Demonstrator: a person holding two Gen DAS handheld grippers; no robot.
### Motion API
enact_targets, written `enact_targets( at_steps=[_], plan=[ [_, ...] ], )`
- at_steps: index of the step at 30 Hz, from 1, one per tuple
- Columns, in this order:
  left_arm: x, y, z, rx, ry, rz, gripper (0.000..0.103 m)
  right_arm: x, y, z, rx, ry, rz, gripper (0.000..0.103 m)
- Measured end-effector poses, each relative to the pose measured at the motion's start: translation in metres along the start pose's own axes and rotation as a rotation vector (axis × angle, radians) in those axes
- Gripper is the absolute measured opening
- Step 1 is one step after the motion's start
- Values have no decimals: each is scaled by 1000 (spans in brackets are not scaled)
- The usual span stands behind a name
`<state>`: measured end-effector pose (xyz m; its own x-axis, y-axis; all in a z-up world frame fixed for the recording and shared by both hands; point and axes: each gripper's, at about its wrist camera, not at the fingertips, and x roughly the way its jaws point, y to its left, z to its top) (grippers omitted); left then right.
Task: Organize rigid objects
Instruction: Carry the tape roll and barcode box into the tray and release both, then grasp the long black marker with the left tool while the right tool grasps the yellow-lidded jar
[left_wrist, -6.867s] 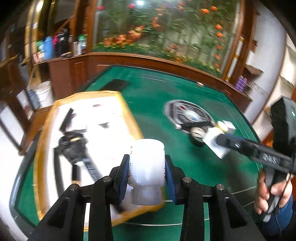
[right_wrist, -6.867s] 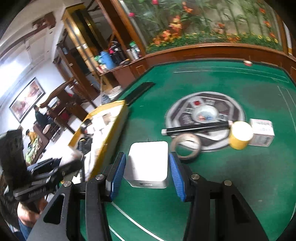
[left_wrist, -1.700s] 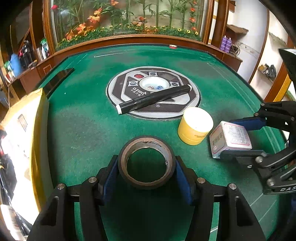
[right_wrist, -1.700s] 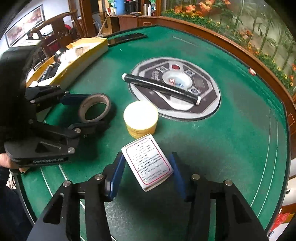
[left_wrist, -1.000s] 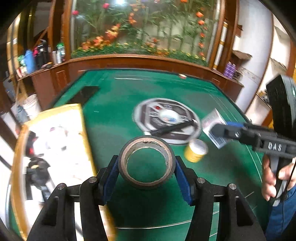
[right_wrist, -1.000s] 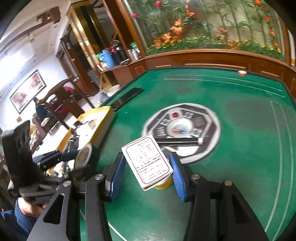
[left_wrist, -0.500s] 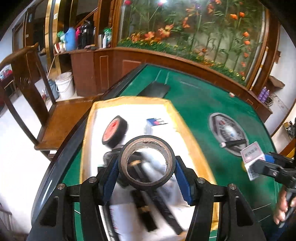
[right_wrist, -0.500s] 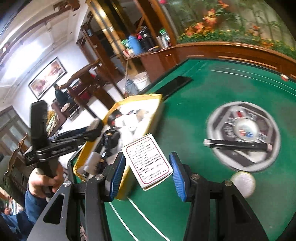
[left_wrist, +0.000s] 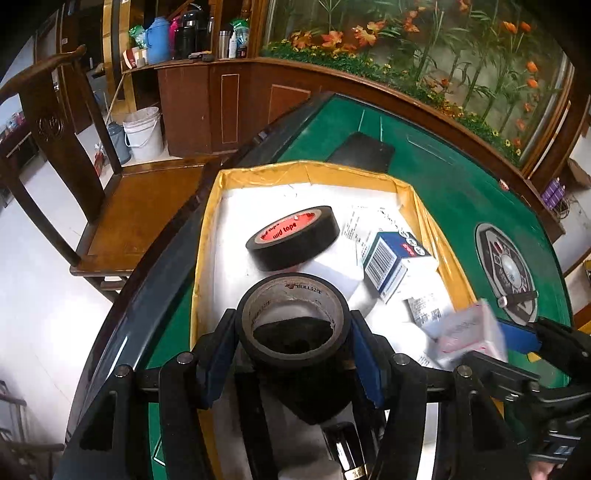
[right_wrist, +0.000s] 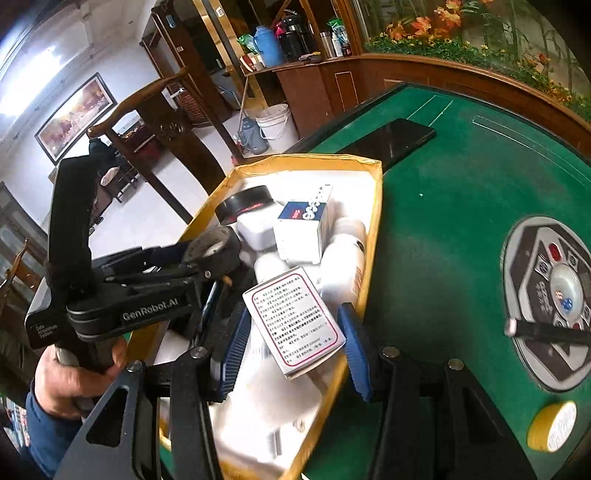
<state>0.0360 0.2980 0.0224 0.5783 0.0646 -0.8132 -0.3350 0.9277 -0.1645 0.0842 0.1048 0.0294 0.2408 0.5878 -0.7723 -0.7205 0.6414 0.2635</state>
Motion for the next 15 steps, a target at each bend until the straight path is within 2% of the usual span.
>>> enact_targets(
  at_steps=[4,11,15],
  plan=[
    [-12,-3,-5,22,-24,1,63,13,9,5,-25,-4,-49,47],
    [-27,3,-17,11,-40,-7,63,21,23,5,-56,-12,-27,47],
    [-30,4,-21,-2,-37,-16,63,15,23,2,-60,-22,-9,62]
  ],
)
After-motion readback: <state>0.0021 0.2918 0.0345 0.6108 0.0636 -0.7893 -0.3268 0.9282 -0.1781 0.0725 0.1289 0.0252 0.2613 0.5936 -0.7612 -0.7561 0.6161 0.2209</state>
